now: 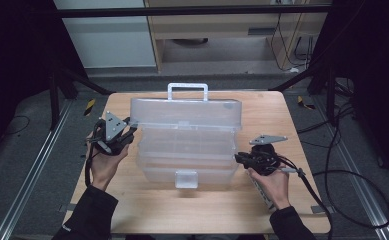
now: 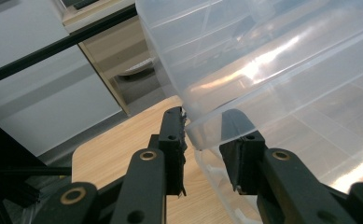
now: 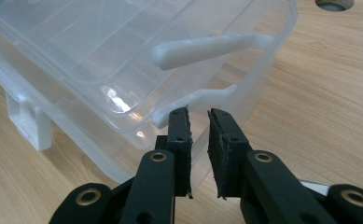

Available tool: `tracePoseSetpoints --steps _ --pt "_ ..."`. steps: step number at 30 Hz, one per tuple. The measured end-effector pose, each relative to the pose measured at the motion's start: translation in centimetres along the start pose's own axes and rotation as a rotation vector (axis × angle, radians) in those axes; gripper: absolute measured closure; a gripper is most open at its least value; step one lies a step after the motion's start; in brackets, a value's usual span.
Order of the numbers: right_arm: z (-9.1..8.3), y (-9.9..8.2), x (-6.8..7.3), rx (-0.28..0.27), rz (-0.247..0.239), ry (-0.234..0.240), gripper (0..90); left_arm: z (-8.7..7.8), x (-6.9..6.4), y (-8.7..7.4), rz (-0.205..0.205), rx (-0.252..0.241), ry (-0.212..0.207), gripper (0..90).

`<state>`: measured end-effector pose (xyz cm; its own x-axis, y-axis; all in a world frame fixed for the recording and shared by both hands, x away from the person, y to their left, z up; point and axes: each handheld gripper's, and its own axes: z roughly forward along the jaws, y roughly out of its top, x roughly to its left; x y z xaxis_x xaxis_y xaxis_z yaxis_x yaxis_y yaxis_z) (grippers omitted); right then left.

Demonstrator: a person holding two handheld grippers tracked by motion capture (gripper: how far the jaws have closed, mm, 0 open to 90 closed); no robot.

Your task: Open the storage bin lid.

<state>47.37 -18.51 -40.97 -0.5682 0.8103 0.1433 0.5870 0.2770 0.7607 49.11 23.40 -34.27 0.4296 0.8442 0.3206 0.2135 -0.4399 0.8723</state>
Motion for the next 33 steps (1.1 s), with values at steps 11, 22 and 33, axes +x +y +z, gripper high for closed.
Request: tracePoseSetpoints --steps 11,22,33 --pt "0.0 0.0 0.0 0.004 -0.009 -0.001 78.8 0.4 0.4 0.8 0.002 -0.001 0.013 70.2" --pt "0.0 0.0 -0.1 0.005 -0.017 0.001 78.7 1.0 0.8 1.4 -0.003 -0.008 0.028 73.4" --pt "0.0 0.0 -0.1 0.006 -0.017 0.002 78.5 1.5 1.0 1.9 -0.001 -0.002 0.052 77.0"
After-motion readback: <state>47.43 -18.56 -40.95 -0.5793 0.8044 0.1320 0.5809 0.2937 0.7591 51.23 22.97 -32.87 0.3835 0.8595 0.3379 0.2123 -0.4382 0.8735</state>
